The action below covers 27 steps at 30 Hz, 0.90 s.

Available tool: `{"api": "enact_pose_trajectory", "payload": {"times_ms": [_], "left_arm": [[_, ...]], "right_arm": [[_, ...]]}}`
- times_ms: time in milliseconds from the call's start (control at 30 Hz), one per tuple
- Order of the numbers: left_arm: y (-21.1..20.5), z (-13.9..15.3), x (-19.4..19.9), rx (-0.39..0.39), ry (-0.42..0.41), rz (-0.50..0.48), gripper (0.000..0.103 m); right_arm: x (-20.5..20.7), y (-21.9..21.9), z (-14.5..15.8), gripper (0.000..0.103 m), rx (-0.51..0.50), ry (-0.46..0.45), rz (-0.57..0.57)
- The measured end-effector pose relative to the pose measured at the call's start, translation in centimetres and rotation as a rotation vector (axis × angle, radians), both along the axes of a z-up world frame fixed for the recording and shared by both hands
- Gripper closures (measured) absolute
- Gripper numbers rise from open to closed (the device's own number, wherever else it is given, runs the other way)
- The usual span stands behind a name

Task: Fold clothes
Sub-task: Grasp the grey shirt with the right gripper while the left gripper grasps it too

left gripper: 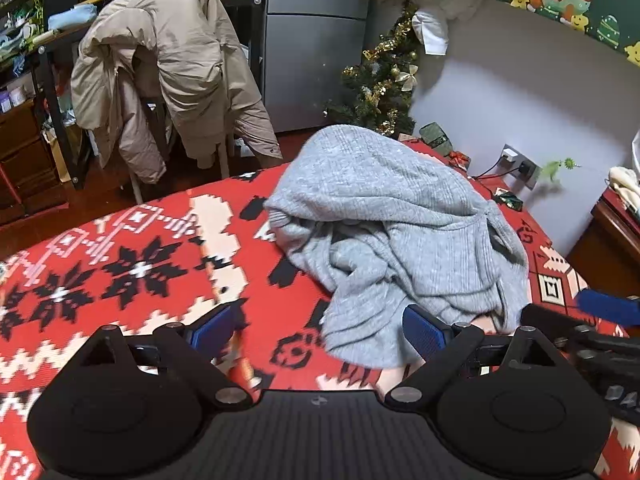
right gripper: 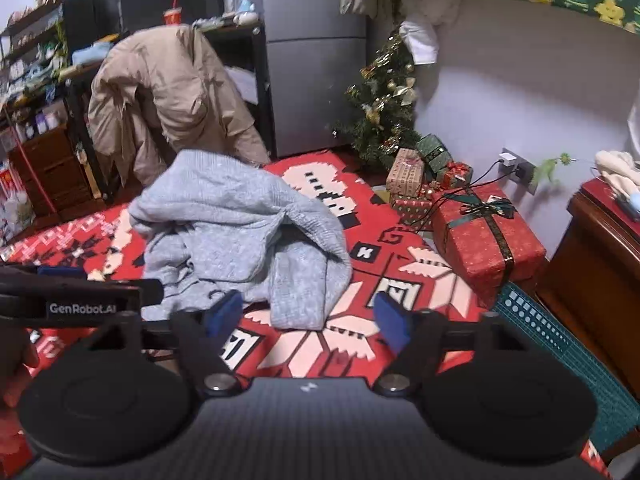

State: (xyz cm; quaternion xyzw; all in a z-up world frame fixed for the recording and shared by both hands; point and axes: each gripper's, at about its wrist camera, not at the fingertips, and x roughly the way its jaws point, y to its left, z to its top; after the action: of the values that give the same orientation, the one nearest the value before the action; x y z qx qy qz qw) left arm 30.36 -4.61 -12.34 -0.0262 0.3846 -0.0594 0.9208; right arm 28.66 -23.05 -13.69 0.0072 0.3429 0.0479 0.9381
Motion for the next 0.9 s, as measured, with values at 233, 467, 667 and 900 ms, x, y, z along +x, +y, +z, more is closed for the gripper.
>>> {"api": "enact_pose_trajectory", "payload": {"times_ms": [233, 467, 667, 900], "left_arm": [[-1.3, -1.1, 1.2, 0.029, 0.009, 0.015, 0.026], [-2.9, 0.7, -0.7, 0.058, -0.062, -0.031, 0.096], [-1.2, 3.5, -4.3, 0.040, -0.109, -0.009, 0.097], [3.1, 5.9, -12.6, 0.007, -0.099, 0.015, 0.097]], "right_arm": [[2.5, 1.3, -2.1, 0.067, -0.023, 0.050, 0.023], [2.1, 2.1, -1.6, 0.088, -0.017, 0.028, 0.024], [-1.1, 2.3, 1.3, 0.089, 0.036, -0.002, 0.065], [-8.5, 3.2, 4.0, 0.089, 0.115, 0.015, 0.157]]}}
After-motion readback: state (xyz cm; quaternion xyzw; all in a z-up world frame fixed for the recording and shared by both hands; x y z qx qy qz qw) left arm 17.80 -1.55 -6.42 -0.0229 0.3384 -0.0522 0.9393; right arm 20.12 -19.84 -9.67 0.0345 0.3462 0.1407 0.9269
